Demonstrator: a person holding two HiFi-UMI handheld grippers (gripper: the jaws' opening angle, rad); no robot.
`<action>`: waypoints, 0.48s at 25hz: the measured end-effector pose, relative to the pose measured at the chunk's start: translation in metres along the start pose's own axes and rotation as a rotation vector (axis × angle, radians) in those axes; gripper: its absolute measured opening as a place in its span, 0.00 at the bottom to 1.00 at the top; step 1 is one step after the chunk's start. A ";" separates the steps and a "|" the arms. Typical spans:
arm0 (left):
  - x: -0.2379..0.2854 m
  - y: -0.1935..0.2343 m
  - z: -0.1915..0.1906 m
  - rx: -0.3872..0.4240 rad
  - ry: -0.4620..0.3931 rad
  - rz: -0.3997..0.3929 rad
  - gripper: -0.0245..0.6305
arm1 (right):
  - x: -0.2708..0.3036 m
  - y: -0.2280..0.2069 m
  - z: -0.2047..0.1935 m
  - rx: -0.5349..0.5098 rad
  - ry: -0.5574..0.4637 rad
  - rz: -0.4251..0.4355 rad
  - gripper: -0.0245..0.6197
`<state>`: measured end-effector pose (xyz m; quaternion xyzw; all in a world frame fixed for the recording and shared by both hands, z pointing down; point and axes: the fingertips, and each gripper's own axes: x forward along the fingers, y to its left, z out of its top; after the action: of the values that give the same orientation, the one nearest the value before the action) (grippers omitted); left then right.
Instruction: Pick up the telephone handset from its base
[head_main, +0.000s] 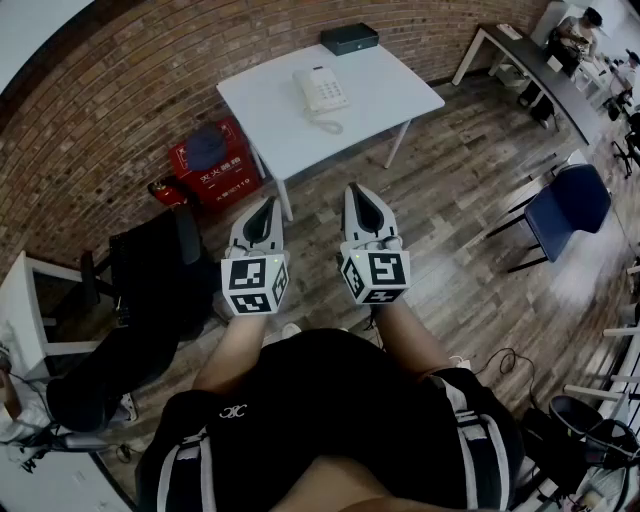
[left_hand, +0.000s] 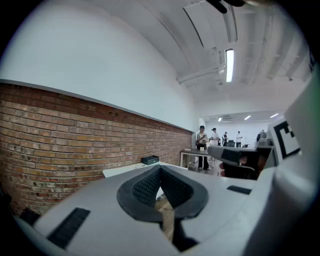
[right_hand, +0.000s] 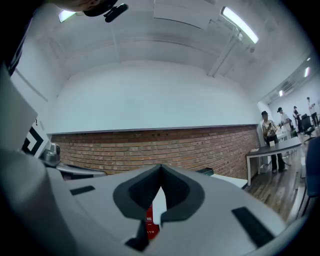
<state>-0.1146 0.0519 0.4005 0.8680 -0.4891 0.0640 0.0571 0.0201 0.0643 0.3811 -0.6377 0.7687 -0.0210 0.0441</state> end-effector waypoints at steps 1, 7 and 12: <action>0.000 -0.002 0.000 -0.002 -0.001 0.001 0.04 | -0.001 -0.001 0.001 0.000 -0.001 0.003 0.03; -0.004 -0.017 0.001 0.008 -0.007 0.003 0.04 | -0.010 -0.004 0.004 0.009 -0.013 0.020 0.03; -0.004 -0.032 0.002 0.013 -0.010 0.010 0.04 | -0.019 -0.012 0.007 0.021 -0.049 0.041 0.04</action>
<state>-0.0890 0.0716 0.3967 0.8662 -0.4932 0.0632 0.0488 0.0361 0.0811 0.3756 -0.6217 0.7800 -0.0125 0.0699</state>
